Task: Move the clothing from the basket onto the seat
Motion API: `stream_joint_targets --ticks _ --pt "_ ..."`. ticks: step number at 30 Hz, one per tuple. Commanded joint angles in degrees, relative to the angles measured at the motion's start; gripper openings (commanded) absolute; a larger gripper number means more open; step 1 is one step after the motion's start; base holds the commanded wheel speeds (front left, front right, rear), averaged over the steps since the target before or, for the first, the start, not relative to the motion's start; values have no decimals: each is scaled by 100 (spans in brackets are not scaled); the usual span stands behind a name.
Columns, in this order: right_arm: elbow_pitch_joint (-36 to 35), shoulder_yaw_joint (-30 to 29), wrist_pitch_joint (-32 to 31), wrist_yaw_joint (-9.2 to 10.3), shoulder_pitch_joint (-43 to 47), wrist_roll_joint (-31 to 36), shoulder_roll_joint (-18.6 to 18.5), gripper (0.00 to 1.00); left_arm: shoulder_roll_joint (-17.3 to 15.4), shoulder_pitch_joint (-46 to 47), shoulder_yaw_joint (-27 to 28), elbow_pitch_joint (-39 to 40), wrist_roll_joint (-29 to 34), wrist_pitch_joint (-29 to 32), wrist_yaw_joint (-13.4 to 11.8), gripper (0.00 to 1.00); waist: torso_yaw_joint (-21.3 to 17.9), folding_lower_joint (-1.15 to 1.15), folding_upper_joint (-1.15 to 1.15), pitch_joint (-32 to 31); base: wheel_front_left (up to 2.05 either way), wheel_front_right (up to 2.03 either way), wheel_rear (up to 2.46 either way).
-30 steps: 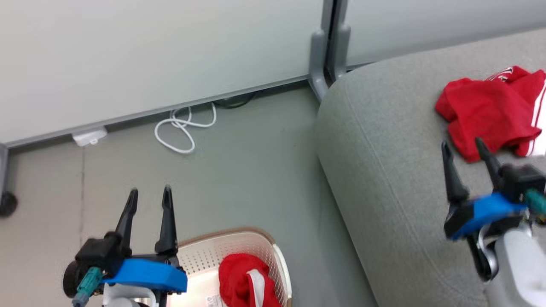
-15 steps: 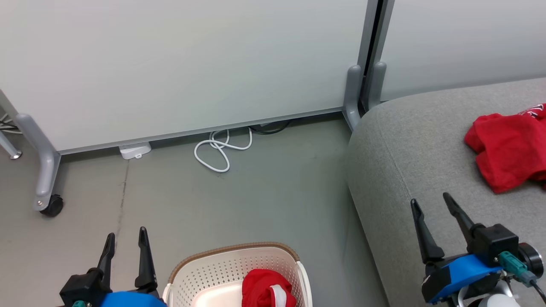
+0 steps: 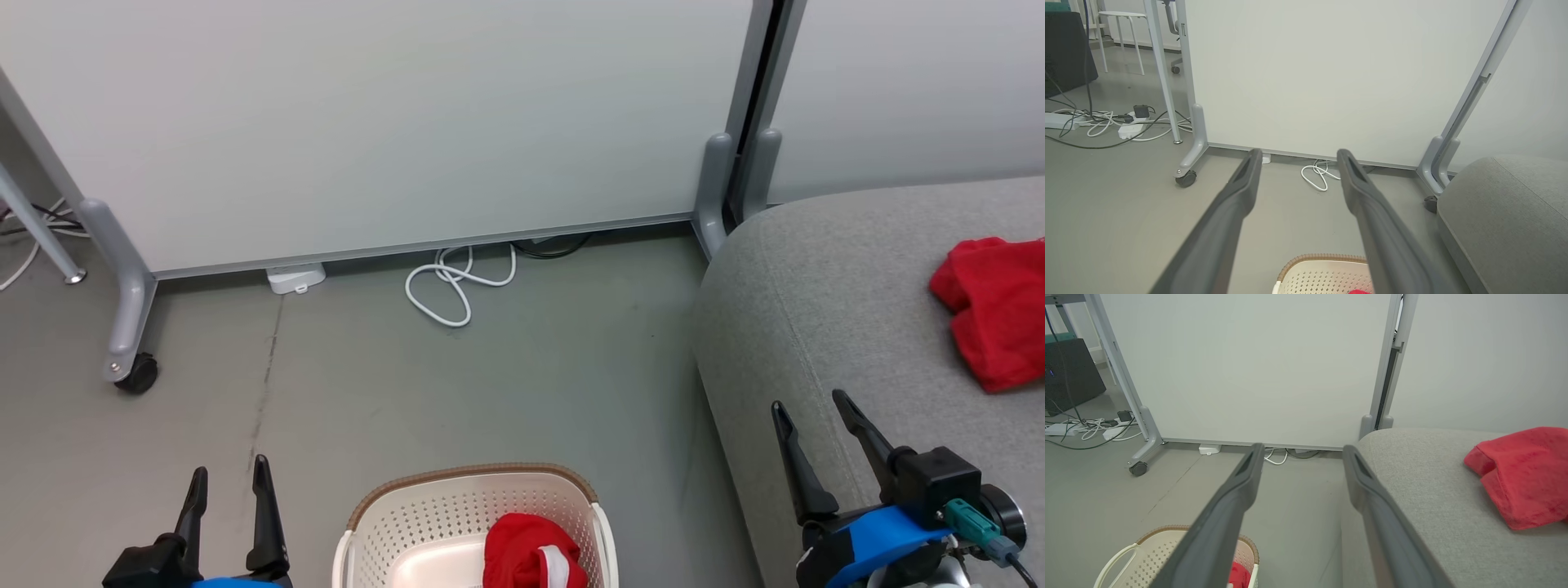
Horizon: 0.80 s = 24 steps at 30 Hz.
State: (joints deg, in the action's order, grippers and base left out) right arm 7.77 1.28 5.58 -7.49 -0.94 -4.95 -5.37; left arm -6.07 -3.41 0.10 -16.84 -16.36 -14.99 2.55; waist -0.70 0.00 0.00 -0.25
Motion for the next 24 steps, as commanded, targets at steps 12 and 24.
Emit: stream_joint_targets --ticks 12,24 --pt "-114 -85 -42 -1 75 6 64 100 151 84 125 -55 214 -29 163 100 99 0 0 15 0 0 0" --pt "-152 -58 -34 -1 44 -24 83 100 219 133 237 -56 334 -29 252 100 -9 0 0 59 0 0 0"
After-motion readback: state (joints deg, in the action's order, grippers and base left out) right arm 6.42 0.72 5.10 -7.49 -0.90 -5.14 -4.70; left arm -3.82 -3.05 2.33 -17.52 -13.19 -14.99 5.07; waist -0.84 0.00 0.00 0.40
